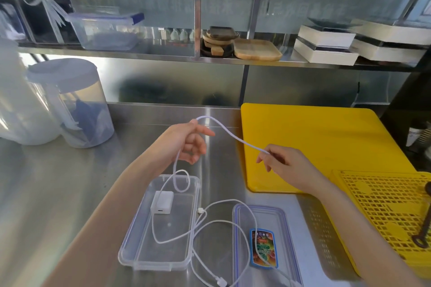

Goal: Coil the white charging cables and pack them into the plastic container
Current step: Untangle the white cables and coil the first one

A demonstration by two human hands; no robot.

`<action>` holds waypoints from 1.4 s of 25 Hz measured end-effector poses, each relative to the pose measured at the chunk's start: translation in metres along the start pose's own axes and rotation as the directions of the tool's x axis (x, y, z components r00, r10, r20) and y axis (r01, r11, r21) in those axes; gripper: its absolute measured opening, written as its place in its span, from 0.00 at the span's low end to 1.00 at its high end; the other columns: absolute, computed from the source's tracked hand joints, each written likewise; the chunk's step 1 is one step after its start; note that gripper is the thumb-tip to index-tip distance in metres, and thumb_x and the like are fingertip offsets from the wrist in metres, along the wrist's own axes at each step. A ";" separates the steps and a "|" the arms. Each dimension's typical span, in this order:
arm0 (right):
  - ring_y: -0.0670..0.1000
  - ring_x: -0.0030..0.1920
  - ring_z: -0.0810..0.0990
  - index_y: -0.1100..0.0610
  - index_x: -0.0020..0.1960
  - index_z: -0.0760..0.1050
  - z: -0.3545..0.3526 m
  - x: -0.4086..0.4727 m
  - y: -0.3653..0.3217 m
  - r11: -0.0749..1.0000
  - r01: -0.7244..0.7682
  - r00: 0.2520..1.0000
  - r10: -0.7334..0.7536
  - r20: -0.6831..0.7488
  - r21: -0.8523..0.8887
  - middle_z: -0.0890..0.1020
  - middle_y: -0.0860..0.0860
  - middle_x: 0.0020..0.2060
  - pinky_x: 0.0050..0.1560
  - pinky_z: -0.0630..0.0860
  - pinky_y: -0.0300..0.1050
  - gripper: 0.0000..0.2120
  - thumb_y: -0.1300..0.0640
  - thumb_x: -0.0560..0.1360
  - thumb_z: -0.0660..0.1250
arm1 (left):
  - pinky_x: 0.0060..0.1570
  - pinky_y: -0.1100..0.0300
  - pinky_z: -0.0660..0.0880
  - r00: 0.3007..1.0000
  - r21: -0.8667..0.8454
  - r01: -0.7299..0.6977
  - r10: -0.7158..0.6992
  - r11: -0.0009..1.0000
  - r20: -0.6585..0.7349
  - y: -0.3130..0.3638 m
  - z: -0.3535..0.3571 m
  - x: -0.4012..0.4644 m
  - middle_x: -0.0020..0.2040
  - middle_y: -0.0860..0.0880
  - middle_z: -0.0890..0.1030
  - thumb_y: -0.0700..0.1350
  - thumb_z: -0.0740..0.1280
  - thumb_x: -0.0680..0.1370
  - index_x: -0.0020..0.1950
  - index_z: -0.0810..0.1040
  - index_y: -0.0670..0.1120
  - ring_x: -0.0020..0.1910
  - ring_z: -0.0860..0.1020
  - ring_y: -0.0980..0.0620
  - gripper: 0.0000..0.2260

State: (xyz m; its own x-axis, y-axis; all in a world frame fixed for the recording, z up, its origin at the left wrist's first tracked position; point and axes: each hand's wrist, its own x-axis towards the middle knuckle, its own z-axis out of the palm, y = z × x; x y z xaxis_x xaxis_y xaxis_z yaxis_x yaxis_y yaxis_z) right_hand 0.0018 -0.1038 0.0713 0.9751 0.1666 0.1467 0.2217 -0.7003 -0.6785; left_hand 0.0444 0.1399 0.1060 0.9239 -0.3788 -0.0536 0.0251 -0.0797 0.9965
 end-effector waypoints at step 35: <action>0.33 0.38 0.77 0.41 0.58 0.67 0.051 -0.021 -0.051 0.845 -0.085 0.995 0.094 0.009 0.528 0.77 0.40 0.41 0.37 0.74 0.27 0.12 0.49 0.75 0.59 | 0.27 0.70 0.61 0.970 0.121 -0.186 0.162 0.975 0.184 -0.045 0.066 -0.039 0.18 0.56 0.64 0.46 0.48 0.81 0.46 0.69 0.42 0.21 0.60 0.59 0.13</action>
State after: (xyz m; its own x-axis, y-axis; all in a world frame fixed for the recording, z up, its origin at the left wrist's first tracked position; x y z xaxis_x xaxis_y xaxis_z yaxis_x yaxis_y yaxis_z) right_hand -0.0305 -0.0357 0.0661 0.9915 0.1062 0.0752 0.0989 -0.2398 -0.9658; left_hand -0.0181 0.0976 0.0588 0.8298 -0.5495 0.0974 -0.1933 -0.1193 0.9739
